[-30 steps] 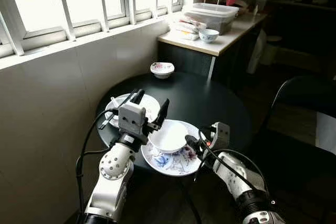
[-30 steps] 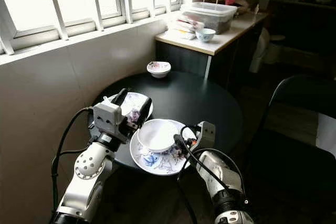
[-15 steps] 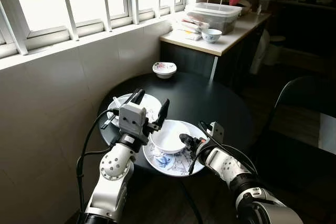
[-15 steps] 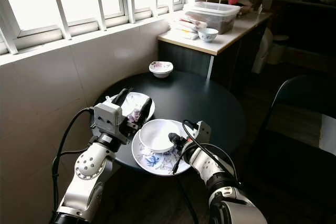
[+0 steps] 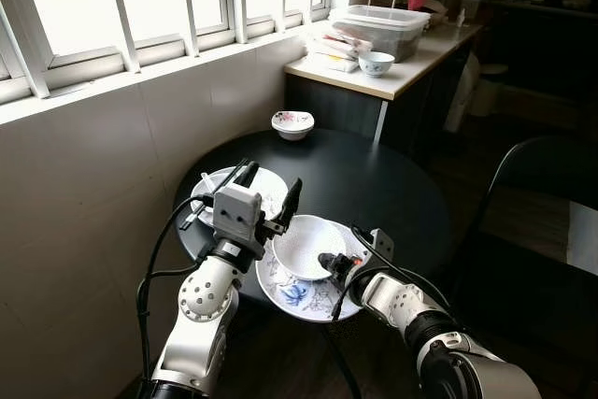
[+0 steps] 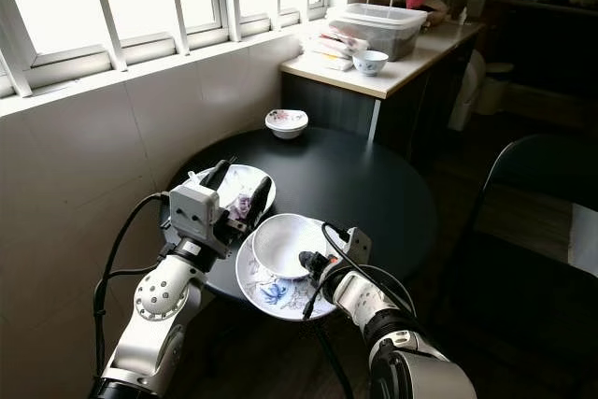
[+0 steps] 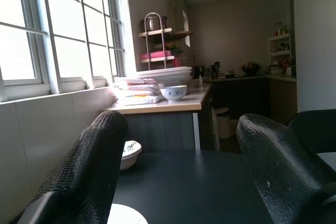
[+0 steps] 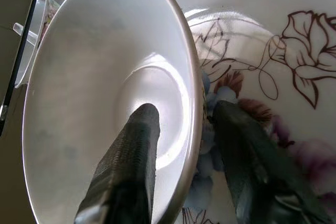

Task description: Kitchen organization

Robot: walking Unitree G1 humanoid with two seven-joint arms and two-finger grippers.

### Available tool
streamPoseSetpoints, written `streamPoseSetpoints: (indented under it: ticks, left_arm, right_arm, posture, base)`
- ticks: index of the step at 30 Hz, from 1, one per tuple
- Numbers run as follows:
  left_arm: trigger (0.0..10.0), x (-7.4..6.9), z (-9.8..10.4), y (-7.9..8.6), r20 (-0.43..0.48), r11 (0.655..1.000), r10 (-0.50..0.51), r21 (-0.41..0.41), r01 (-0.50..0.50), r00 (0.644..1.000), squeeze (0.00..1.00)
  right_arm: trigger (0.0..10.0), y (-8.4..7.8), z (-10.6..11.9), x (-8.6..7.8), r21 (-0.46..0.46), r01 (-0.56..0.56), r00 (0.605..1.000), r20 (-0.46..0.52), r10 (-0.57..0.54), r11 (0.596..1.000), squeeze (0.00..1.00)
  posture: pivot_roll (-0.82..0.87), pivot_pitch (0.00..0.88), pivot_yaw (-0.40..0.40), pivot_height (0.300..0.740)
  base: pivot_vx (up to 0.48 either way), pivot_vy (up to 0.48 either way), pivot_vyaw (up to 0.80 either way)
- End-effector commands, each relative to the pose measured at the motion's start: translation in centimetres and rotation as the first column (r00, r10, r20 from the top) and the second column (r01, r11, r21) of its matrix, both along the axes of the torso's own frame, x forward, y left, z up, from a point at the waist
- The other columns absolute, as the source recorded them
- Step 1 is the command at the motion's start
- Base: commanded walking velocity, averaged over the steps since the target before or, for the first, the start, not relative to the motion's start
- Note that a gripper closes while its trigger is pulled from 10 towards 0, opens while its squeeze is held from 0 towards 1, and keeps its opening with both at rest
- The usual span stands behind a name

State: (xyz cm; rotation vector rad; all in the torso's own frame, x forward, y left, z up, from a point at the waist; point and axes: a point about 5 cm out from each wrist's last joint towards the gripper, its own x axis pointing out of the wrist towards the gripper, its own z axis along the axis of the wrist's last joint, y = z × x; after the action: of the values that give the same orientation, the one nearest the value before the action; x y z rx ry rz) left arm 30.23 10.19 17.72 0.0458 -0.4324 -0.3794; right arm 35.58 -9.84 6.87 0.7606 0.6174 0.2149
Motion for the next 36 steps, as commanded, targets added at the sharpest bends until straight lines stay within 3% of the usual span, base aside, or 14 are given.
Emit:
streamPoseSetpoints:
  ticks: [1, 6, 10, 12, 16, 18, 24, 26, 30, 36]
  left_arm:
    - [10.0, 0.0, 0.0, -0.4, -0.001, 1.000, -0.010, 0.016, 0.010, 1.000, 0.00]
    - [10.0, 0.0, -0.1, -0.3, -0.004, 1.000, -0.007, 0.018, 0.007, 1.000, 0.00]
    - [10.0, 0.1, -0.2, -0.2, -0.005, 1.000, -0.002, 0.019, 0.003, 1.000, 0.00]
    - [10.0, 0.0, -0.2, -0.2, -0.005, 1.000, 0.001, 0.019, -0.001, 1.000, 0.00]
    - [10.0, 0.0, -0.2, -0.2, -0.006, 1.000, 0.004, 0.019, -0.004, 1.000, 0.00]
    - [10.0, 0.0, -0.3, -0.2, -0.009, 1.000, 0.004, 0.019, -0.004, 1.000, 0.00]
    - [10.0, 0.0, -0.3, -0.2, -0.009, 1.000, 0.006, 0.019, -0.005, 1.000, 0.00]
    - [10.0, 0.0, -0.4, -0.2, -0.009, 1.000, 0.008, 0.019, -0.007, 1.000, 0.00]
    - [10.0, 0.0, -0.5, 0.0, -0.011, 1.000, 0.012, 0.022, -0.012, 1.000, 0.00]
    - [10.0, 0.0, -0.7, 0.5, -0.025, 0.999, 0.029, 0.021, -0.028, 0.999, 0.00]
  right_arm:
    - [0.0, 0.1, 0.2, 0.2, -0.007, 0.013, 1.000, -0.008, -0.013, 1.000, 0.00]
    - [0.0, -0.6, 0.4, 0.5, -0.022, 0.056, 0.998, 0.011, -0.056, 0.998, 0.00]
    - [0.0, -1.6, 0.5, 0.7, -0.121, 0.080, 0.996, 0.049, -0.074, 0.989, 0.00]
    - [0.0, -2.7, 1.0, 1.1, -0.173, 0.143, 0.987, 0.101, -0.127, 0.974, 0.00]
    - [0.0, -3.0, 2.6, 1.9, -0.218, 0.164, 0.968, 0.223, -0.115, 0.962, 0.00]
    - [0.0, -3.4, 4.1, 2.5, -0.318, 0.208, 0.933, 0.348, -0.090, 0.925, 0.00]
    - [0.0, -3.4, 7.3, 3.2, -0.343, 0.308, 0.832, 0.549, -0.077, 0.887, 0.00]
    - [0.0, -3.0, 8.8, 3.2, -0.319, 0.323, 0.780, 0.623, -0.060, 0.891, 0.00]
    - [0.0, -1.9, 10.2, 2.6, -0.257, 0.297, 0.723, 0.689, -0.040, 0.920, 0.00]
    - [0.0, -1.4, 10.9, 1.6, -0.244, 0.292, 0.678, 0.735, -0.020, 0.925, 0.00]
  posture:
    - [0.06, 0.000, -0.046, 0.740]
    - [0.05, 0.000, -0.046, 0.740]
    - [0.05, 0.000, -0.047, 0.740]
    - [0.05, 0.000, -0.047, 0.740]
    - [0.05, 0.000, -0.047, 0.740]
    - [0.05, 0.000, -0.045, 0.740]
    - [0.05, 0.000, -0.044, 0.740]
    - [0.05, 0.000, -0.044, 0.740]
    - [0.05, 0.000, -0.045, 0.740]
    - [0.05, 0.000, -0.047, 0.740]
  base:
    - [0.000, 0.000, 0.00]
    - [0.000, 0.000, 0.00]
    - [0.000, 0.000, 0.00]
    - [0.000, 0.000, 0.00]
    - [0.000, 0.000, 0.00]
    - [0.000, 0.000, 0.00]
    - [0.000, 0.000, 0.00]
    - [0.000, 0.000, 0.00]
    - [0.000, 0.000, 0.00]
    - [0.000, 0.000, 0.00]
